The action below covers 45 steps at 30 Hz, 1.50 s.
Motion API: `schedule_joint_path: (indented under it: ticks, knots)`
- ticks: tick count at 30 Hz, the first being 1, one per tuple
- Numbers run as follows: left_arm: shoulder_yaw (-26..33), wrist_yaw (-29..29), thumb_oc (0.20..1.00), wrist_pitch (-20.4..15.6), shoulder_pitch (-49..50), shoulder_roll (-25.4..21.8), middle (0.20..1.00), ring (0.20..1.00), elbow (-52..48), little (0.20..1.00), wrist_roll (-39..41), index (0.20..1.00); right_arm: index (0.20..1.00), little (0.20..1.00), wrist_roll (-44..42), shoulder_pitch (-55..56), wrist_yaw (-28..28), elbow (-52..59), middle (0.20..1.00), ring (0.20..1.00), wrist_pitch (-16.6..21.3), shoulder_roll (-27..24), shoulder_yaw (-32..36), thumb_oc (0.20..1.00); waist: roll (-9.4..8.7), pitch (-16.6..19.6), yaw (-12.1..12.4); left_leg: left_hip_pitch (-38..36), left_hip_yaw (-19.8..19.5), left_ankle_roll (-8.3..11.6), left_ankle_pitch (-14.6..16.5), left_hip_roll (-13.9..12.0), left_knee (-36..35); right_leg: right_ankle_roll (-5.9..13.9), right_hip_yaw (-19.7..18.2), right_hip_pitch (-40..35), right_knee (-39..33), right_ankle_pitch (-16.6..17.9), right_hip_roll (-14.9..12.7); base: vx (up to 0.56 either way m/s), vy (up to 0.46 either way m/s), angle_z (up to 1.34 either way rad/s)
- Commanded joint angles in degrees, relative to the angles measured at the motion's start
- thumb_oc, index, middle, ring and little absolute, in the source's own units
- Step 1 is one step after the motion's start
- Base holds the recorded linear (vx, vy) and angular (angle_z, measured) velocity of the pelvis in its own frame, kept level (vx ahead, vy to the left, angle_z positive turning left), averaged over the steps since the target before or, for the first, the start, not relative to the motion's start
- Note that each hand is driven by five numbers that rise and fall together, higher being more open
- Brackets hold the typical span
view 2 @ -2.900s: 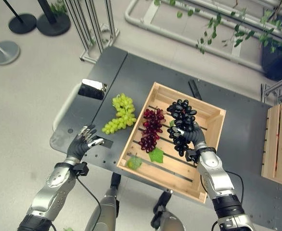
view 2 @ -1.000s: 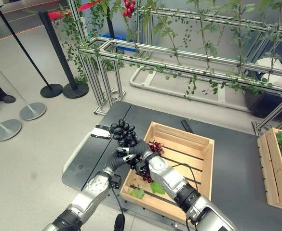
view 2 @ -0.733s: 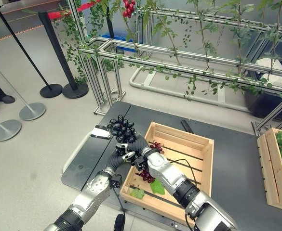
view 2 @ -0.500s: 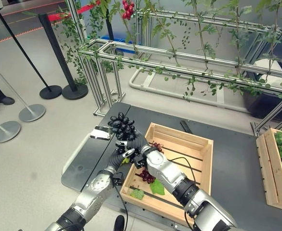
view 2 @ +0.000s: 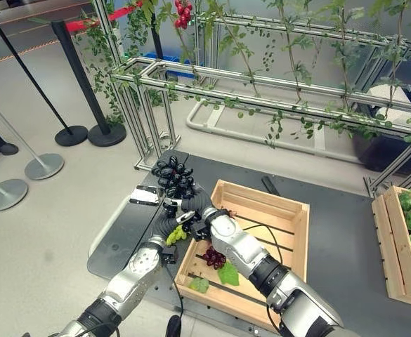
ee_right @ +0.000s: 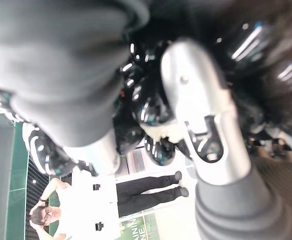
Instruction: Pick up the fruits from the basket on one side to the basket on the other side
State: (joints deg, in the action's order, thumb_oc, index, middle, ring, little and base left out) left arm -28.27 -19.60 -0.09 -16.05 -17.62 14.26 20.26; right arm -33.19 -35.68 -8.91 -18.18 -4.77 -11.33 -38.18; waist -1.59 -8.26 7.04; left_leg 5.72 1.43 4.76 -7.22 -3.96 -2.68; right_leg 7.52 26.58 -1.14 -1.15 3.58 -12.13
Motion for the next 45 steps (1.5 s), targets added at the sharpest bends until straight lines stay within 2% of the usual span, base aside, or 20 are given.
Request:
schedule_joint_path:
  ticks: [1, 14, 21, 22, 23, 24, 25, 31, 33, 34, 45]
  knots:
    - [-0.80, 1.04, 1.000, -1.79, -11.27, 0.36, 1.000, 1.000, 0.17, 1.000, -5.86, 1.000, 0.200, 0.200, 0.38, -5.15, 5.85, 7.70, 0.200, 0.200, 3.39, 8.97, -4.89, 0.200, -1.24, 0.53, 0.27, -0.65, 0.66, -1.76, 4.21, 2.44, -0.88, 1.62, 3.41, -2.53, 8.02, -8.77, -2.67, 0.00, 0.000, 0.00]
    - [0.49, -4.20, 1.000, -1.78, -10.39, 1.75, 1.000, 1.000, 0.97, 1.000, -9.89, 1.000, 0.200, 0.200, -3.29, -2.27, 5.10, 6.79, 0.200, 0.200, 4.20, 10.81, -6.18, 0.200, -0.90, 0.45, -0.05, -1.02, 0.67, -1.88, 4.38, 2.55, -0.86, 1.51, 3.36, -2.88, 8.23, -8.99, -2.71, 0.00, 0.000, 0.00]
    - [0.41, -3.56, 1.000, -2.17, -10.62, 2.88, 1.000, 1.000, 2.49, 1.000, -5.10, 1.000, 0.200, 0.200, -3.98, -2.35, 5.03, 6.71, 0.200, 0.200, 4.18, 10.98, -6.80, 0.200, -0.75, 0.47, -0.30, -1.11, 0.75, -1.89, 4.35, 2.53, -0.85, 1.46, 3.12, -2.95, 7.77, -8.79, -2.59, 0.00, 0.000, 0.00]
    - [0.49, -3.50, 0.947, -2.18, -10.52, 3.15, 0.947, 0.947, 2.83, 0.947, -4.06, 0.947, 0.200, 0.200, -4.18, -2.31, 4.95, 6.78, 0.200, 0.200, 4.15, 11.08, -6.81, 0.200, -0.71, 0.52, -0.30, -1.13, 0.76, -1.89, 4.34, 2.53, -0.87, 1.47, 3.09, -2.94, 7.72, -8.76, -2.57, 0.00, 0.000, 0.00]
    - [0.46, -3.43, 0.564, -2.18, -10.65, 3.37, 0.564, 0.564, 3.25, 0.564, -3.21, 0.564, 0.200, 0.200, -4.36, -2.33, 4.93, 6.80, 0.200, 0.200, 4.16, 11.13, -6.87, 0.200, -0.69, 0.53, -0.39, -1.12, 0.82, -1.88, 4.34, 2.52, -0.85, 1.43, 3.05, -2.92, 7.66, -8.74, -2.52, 0.00, 0.000, 0.00]
    - [0.40, -3.33, 0.294, -2.27, -10.66, 3.63, 0.294, 0.294, 3.58, 0.294, -2.56, 0.294, 0.200, 0.200, -4.49, -2.31, 4.95, 6.78, 0.200, 0.200, 4.22, 11.31, -6.95, 0.200, -0.69, 0.57, -0.43, -1.13, 0.88, -1.88, 4.36, 2.50, -0.84, 1.41, 3.01, -2.94, 7.60, -8.71, -2.48, 0.00, 0.000, 0.00]
    - [0.32, -3.40, 0.200, -2.38, -10.72, 3.81, 0.200, 0.200, 3.94, 0.200, -1.99, 0.200, 0.200, 0.200, -4.67, -2.25, 4.84, 6.68, 0.200, 0.200, 4.29, 11.49, -7.01, 0.200, -0.70, 0.60, -0.46, -1.16, 0.91, -1.89, 4.36, 2.49, -0.84, 1.40, 2.94, -2.93, 7.60, -8.71, -2.46, 0.00, 0.000, 0.00]
    - [-0.10, -2.36, 0.200, -2.53, -11.24, 4.11, 0.200, 0.200, 4.82, 0.200, -0.26, 0.200, 0.200, 0.200, -4.25, -2.16, 6.02, 6.52, 0.200, 0.200, 3.72, 11.39, -8.07, 0.200, -0.64, 0.58, -0.81, -1.24, 1.10, -1.82, 4.39, 2.39, -0.85, 1.39, 2.79, -2.95, 7.30, -8.67, -2.34, 0.00, -0.001, -0.02]
    - [0.09, -2.26, 0.200, -2.61, -10.99, 4.11, 0.200, 0.200, 4.67, 0.200, 0.17, 0.200, 0.799, 0.799, -3.67, -2.13, 6.05, 6.98, 0.799, 0.799, 3.78, 11.06, -7.90, 0.799, -0.58, 0.58, -0.86, -1.27, 1.16, -1.81, 4.37, 2.38, -0.87, 1.36, 2.76, -2.99, 7.23, -8.62, -2.33, 0.00, -0.003, -0.04]
    - [0.09, -2.26, 0.200, -2.61, -10.99, 4.12, 0.200, 0.200, 4.67, 0.200, 0.17, 0.200, 1.000, 1.000, -3.67, -2.12, 6.05, 6.99, 1.000, 1.000, 3.77, 11.05, -7.91, 1.000, -0.58, 0.57, -0.85, -1.28, 1.16, -1.80, 4.37, 2.37, -0.87, 1.36, 2.76, -3.01, 7.22, -8.61, -2.33, 0.00, 0.000, 0.00]
    - [2.28, -2.52, 0.200, -3.51, -8.87, 3.48, 0.200, 0.200, 3.38, 0.200, 1.85, 0.200, 1.000, 1.000, -1.98, -0.24, 5.56, 9.22, 1.000, 1.000, 4.00, 8.39, -5.90, 1.000, 0.17, -0.03, -1.45, -1.02, 1.53, -1.27, 3.57, 1.45, -0.93, 0.48, 1.34, -2.00, 8.38, -9.98, -1.22, -0.01, -0.017, -0.03]
